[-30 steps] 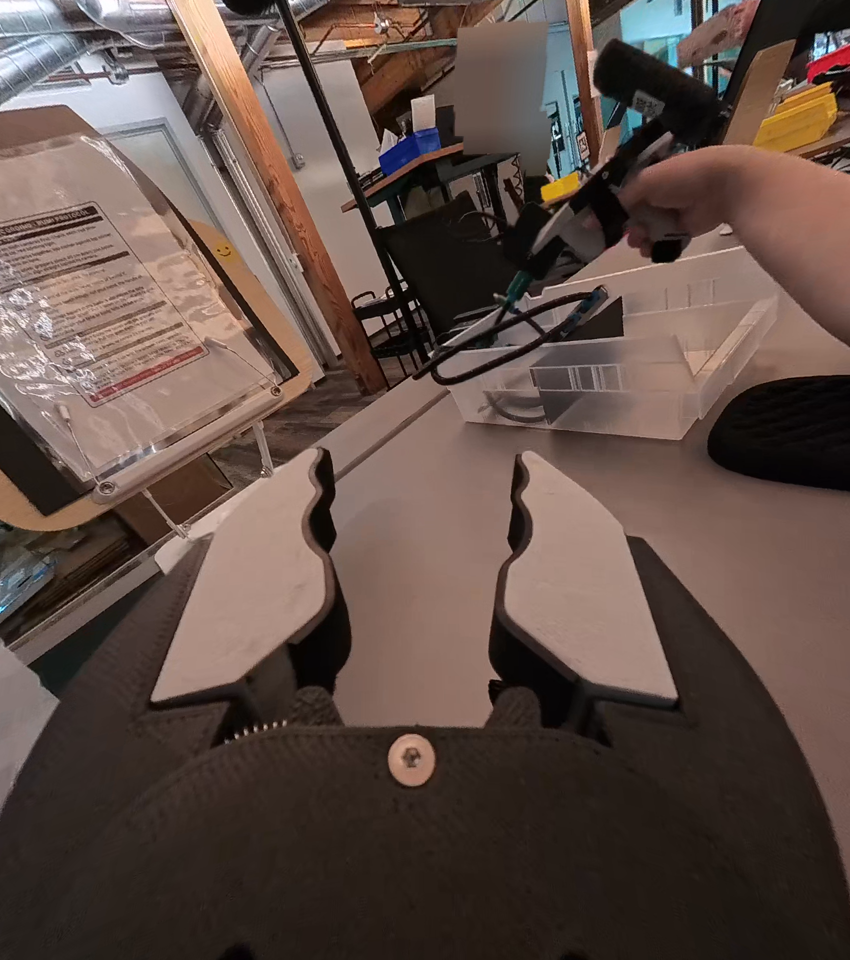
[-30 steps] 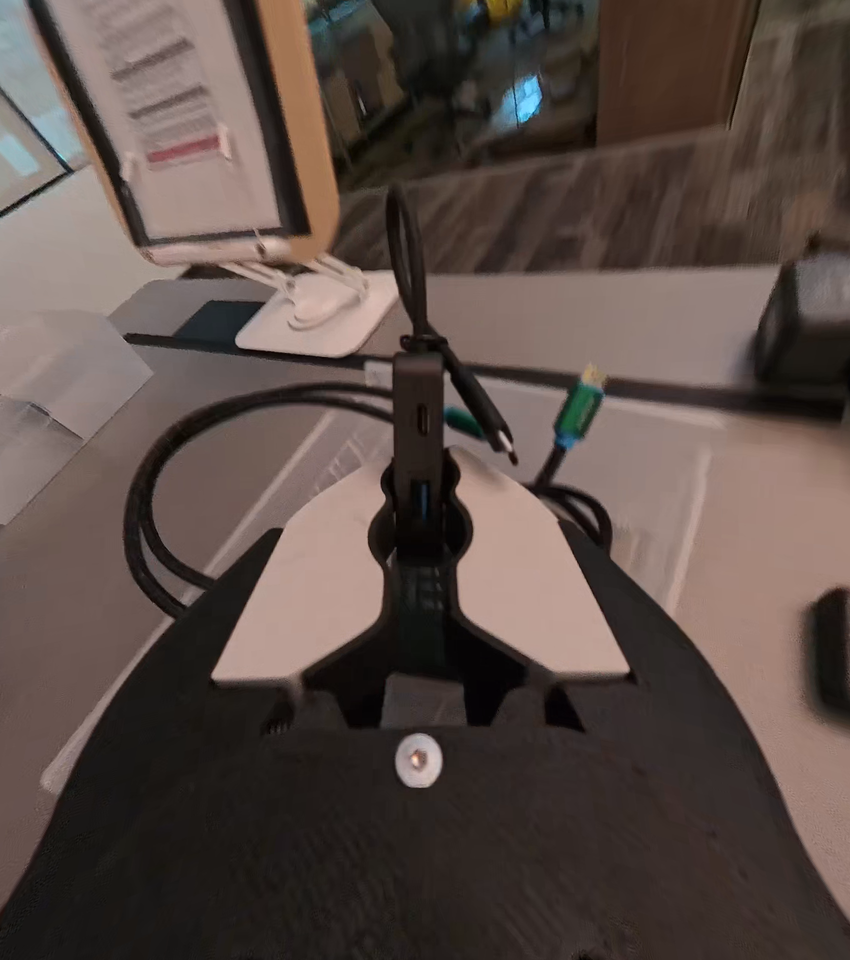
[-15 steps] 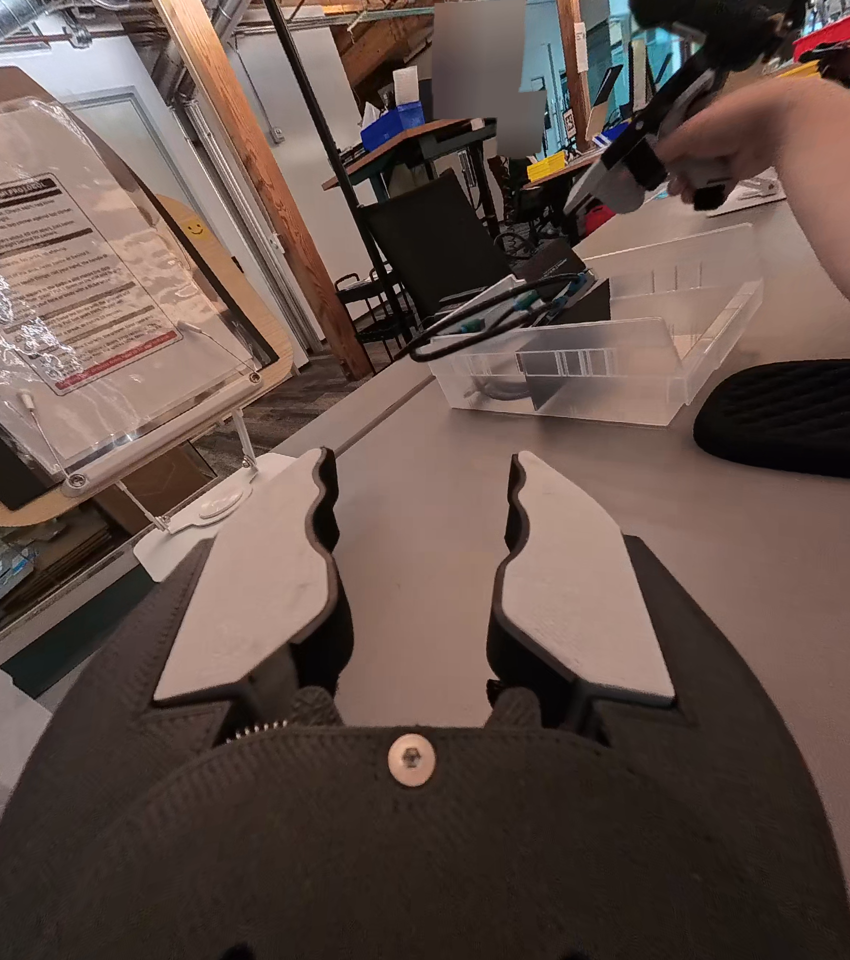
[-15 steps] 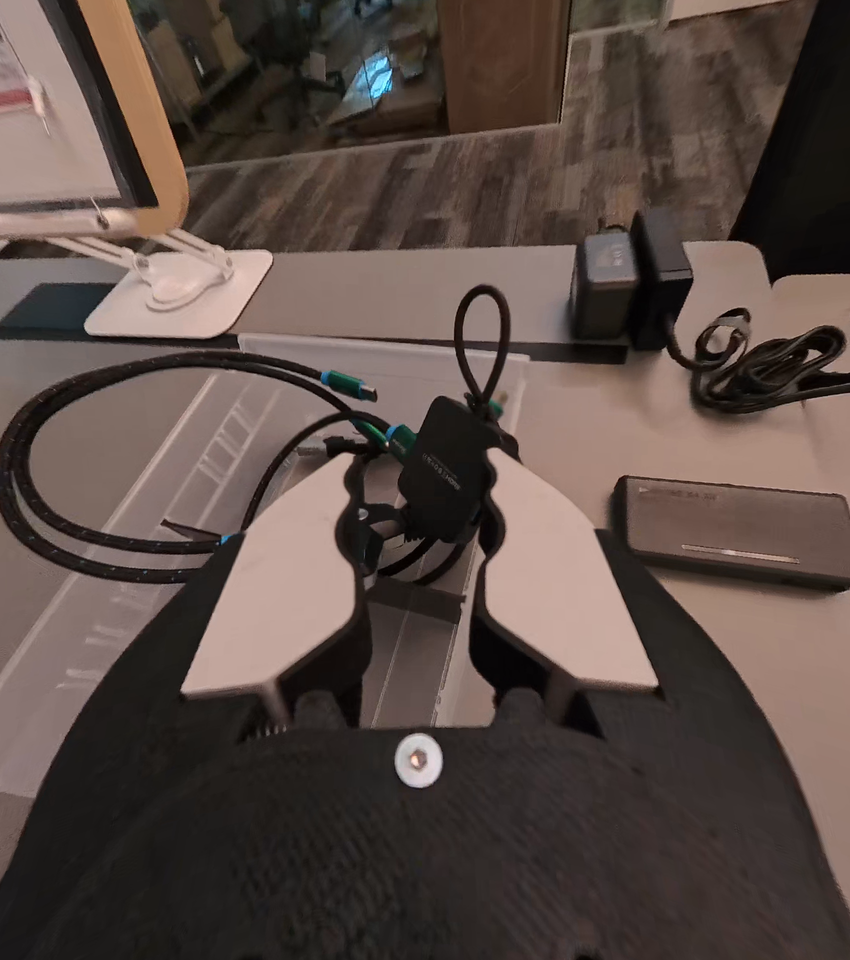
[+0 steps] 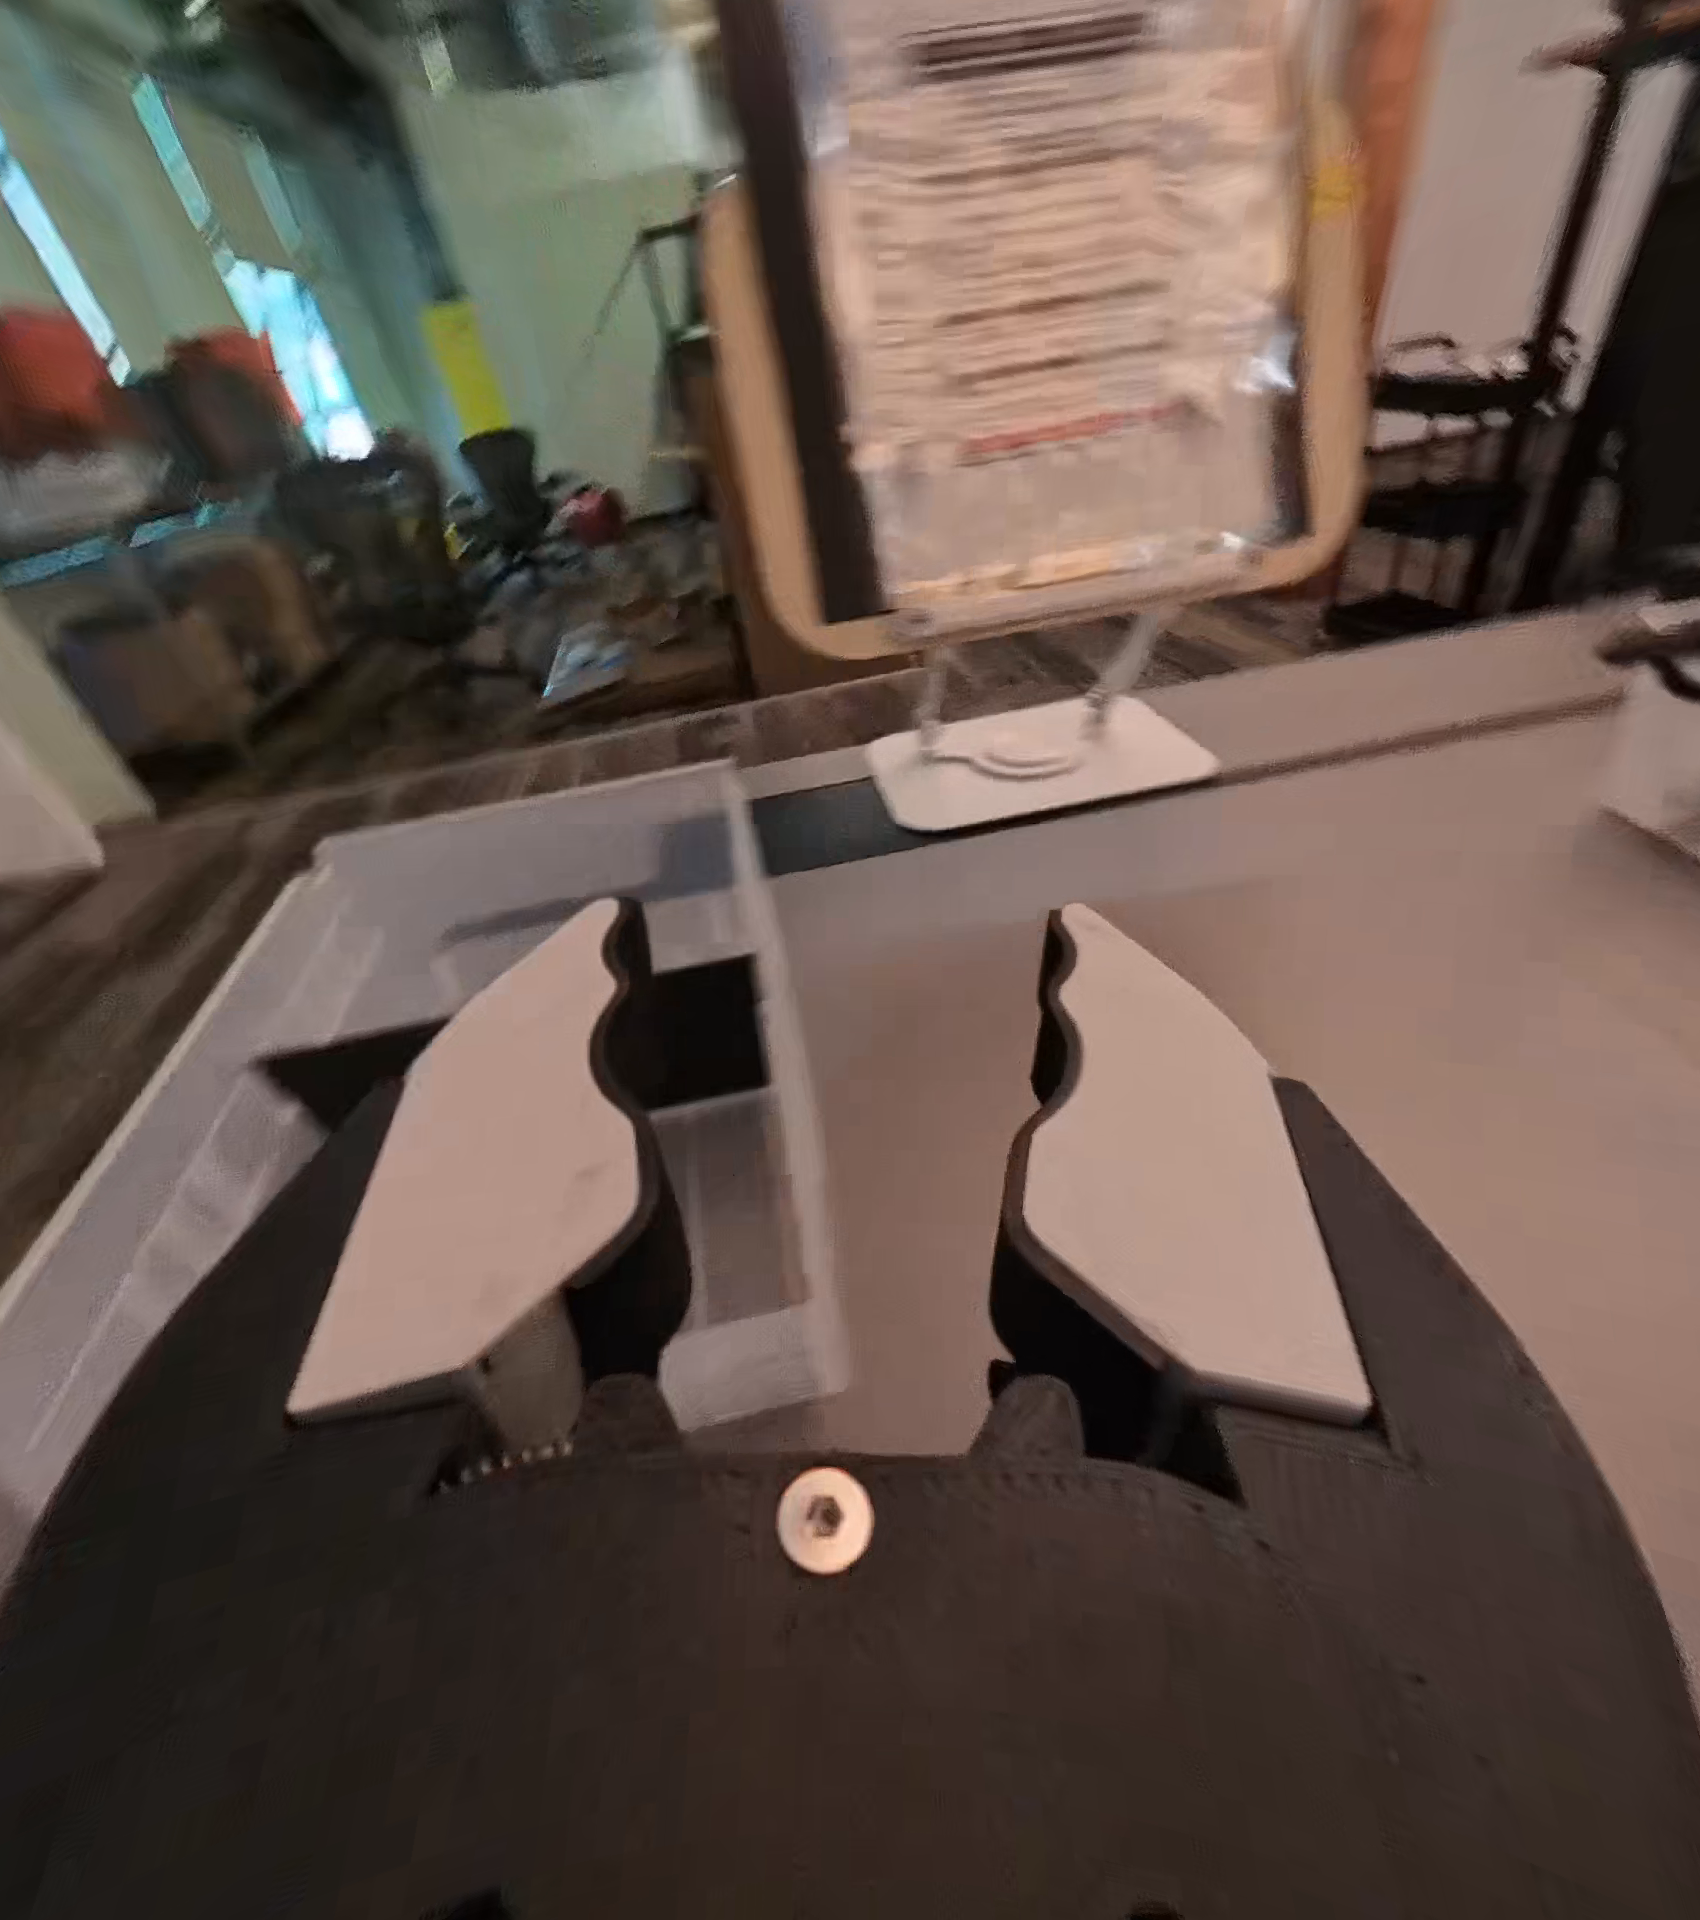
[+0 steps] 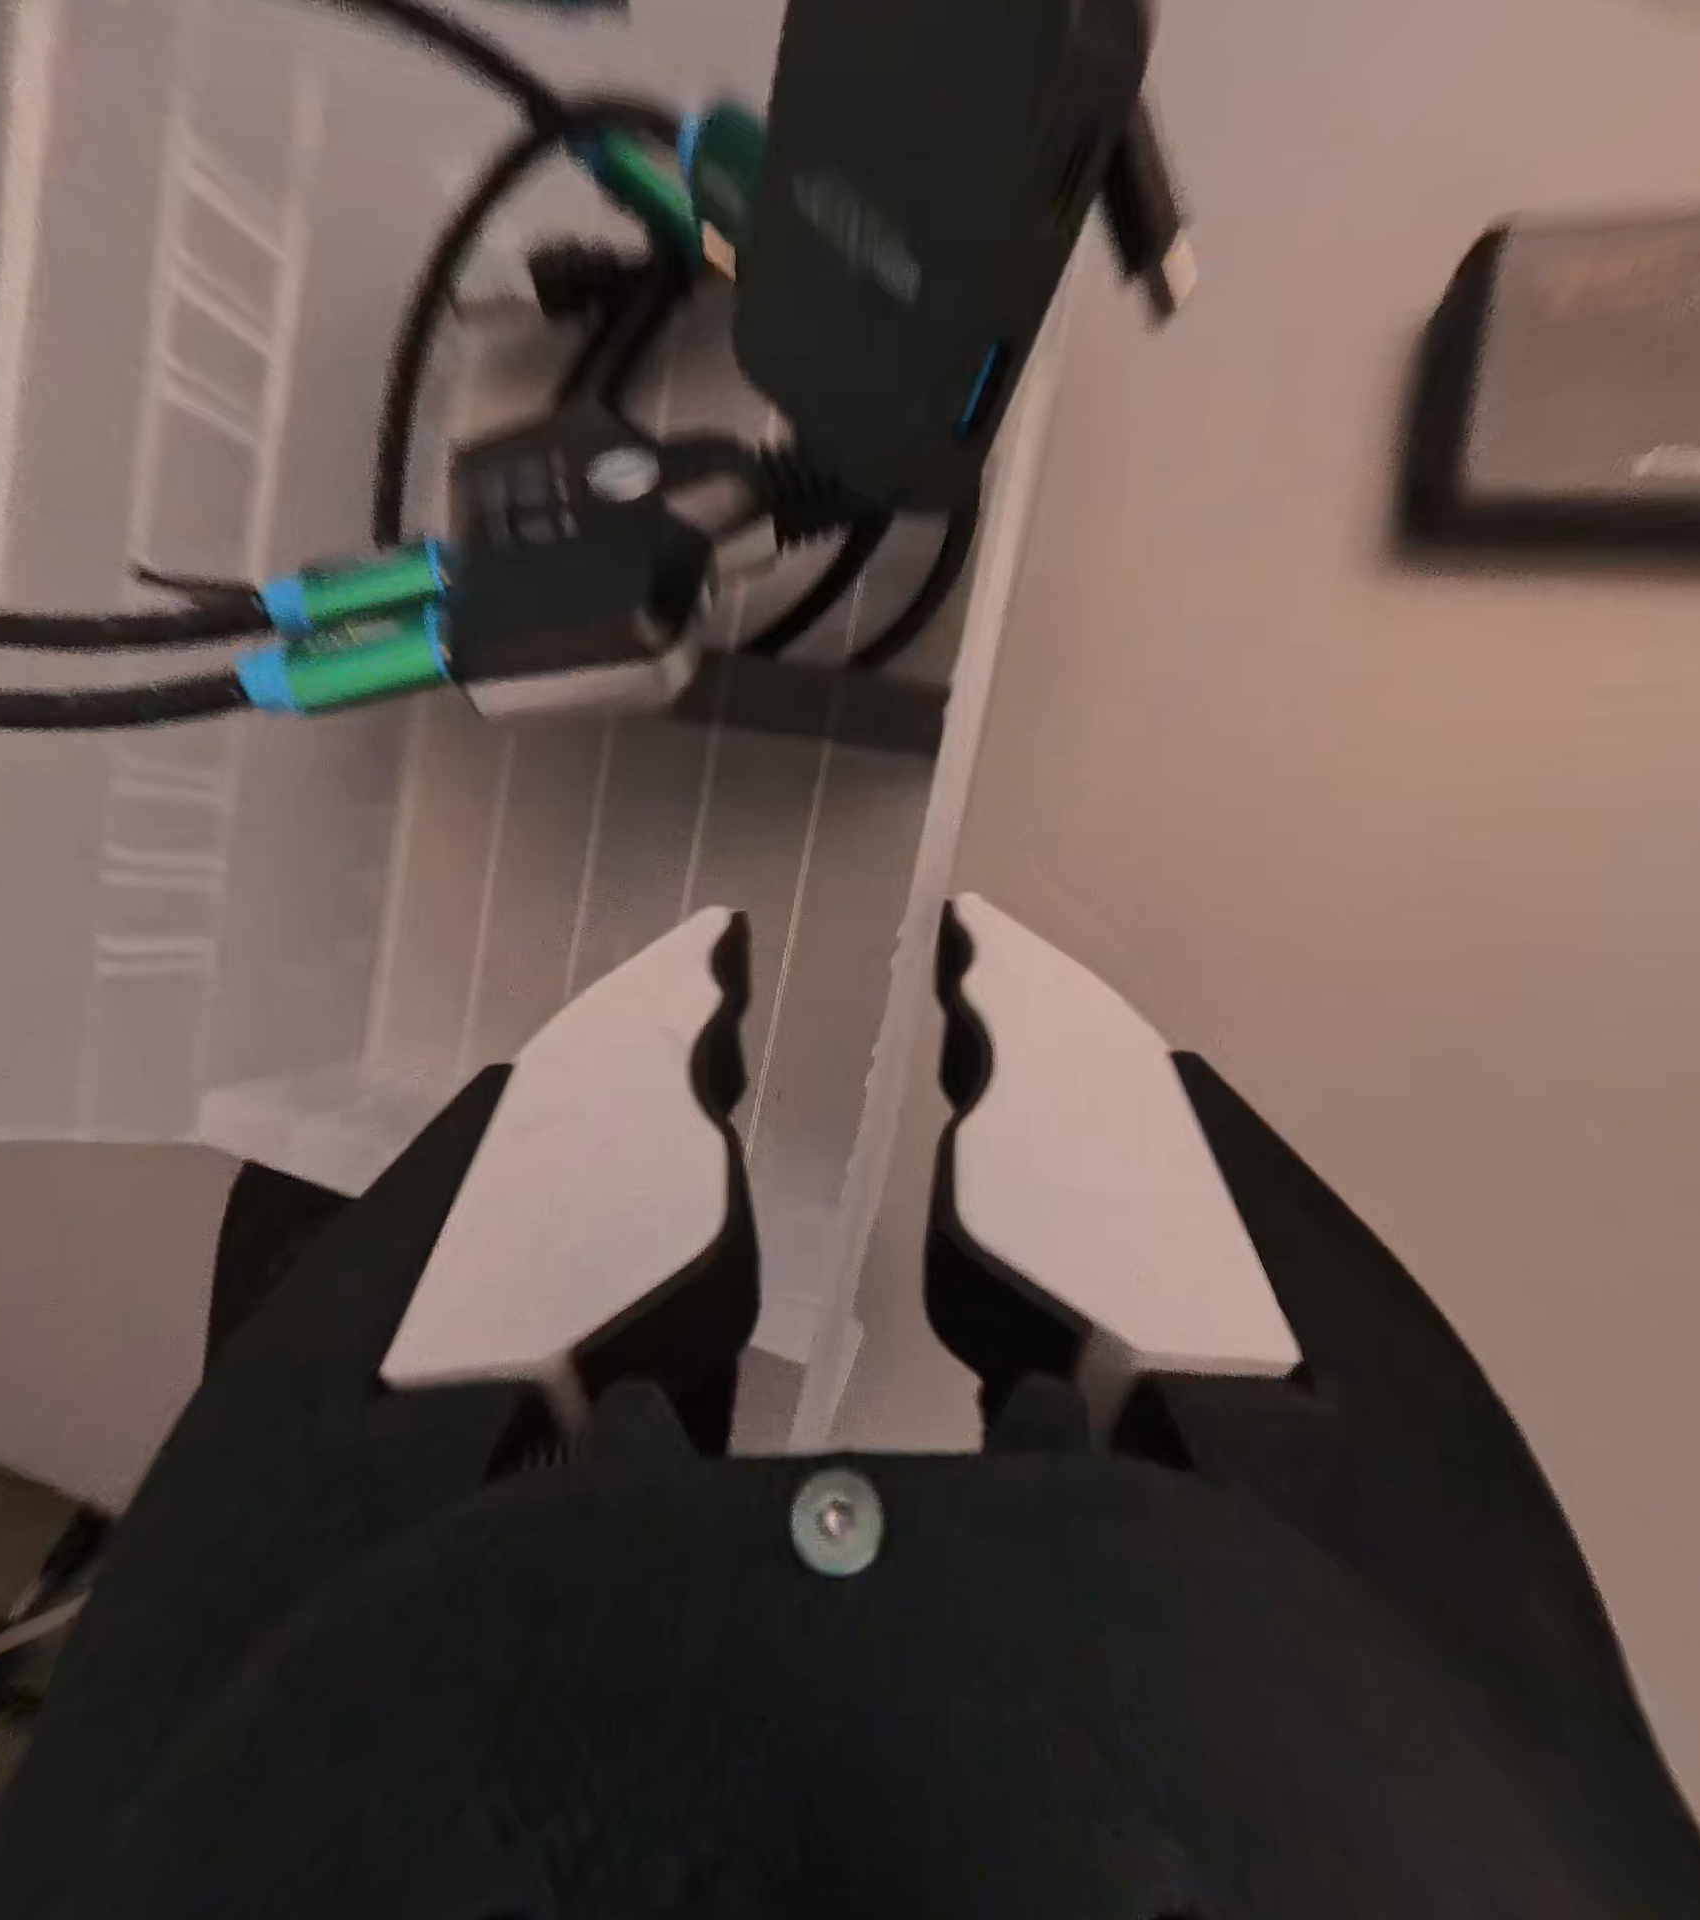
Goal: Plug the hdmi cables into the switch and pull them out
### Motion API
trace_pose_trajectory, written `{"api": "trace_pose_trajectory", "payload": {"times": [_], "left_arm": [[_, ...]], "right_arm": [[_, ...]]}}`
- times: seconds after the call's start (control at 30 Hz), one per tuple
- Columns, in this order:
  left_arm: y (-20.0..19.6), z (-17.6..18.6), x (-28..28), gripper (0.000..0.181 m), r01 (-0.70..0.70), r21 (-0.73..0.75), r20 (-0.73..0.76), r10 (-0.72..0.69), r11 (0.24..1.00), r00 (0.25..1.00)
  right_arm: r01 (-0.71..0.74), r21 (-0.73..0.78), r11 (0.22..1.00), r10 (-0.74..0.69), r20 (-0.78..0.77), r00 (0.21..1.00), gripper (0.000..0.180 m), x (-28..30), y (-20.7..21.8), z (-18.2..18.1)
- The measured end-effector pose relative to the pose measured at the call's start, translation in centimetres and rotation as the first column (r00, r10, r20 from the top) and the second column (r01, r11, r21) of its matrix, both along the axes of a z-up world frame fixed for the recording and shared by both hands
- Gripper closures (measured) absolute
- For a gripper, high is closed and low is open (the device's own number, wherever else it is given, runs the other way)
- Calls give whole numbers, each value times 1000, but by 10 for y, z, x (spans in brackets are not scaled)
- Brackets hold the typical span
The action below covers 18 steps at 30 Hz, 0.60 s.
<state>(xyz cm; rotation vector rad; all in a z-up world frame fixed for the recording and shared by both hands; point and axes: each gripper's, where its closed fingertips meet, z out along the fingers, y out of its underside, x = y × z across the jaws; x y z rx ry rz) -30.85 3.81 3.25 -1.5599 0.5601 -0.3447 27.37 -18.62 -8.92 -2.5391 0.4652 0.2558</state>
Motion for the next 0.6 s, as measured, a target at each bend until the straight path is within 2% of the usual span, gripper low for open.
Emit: {"api": "trace_pose_trajectory", "payload": {"times": [0.1, 0.2, 0.27, 0.43, 0.53, 0.57, 0.6], "left_arm": [[38, -2, -79, 102, -169, -82, 76, 175, 982, 982], [75, -36, -150, 91, -343, -202, -9, 349, 917, 937], [94, -65, -178, 85, -390, -280, -60, 389, 878, 919], [113, -129, -175, 90, -236, -518, -53, 244, 822, 968], [123, -140, -176, 108, -215, -539, -74, 209, 814, 975], [127, -138, -175, 108, -183, -545, -51, 185, 819, 981], [129, -135, -173, 119, -137, -545, -15, 154, 827, 988]], "right_arm": [[-25, -131, 991, 21, -31, 999, 150, -6, -6, -24], [-28, -148, 989, 22, -44, 999, 151, -5, -5, -27], [-33, -146, 989, 25, -57, 998, 151, -5, -4, -30], [-46, -175, 983, 24, -126, 992, 156, -7, -6, -43], [-63, -202, 977, 43, -100, 994, 158, -9, -8, -44], [-70, -206, 976, 50, -102, 994, 158, -11, -8, -44], [-81, -207, 975, 59, -108, 992, 157, -13, -7, -44]]}}
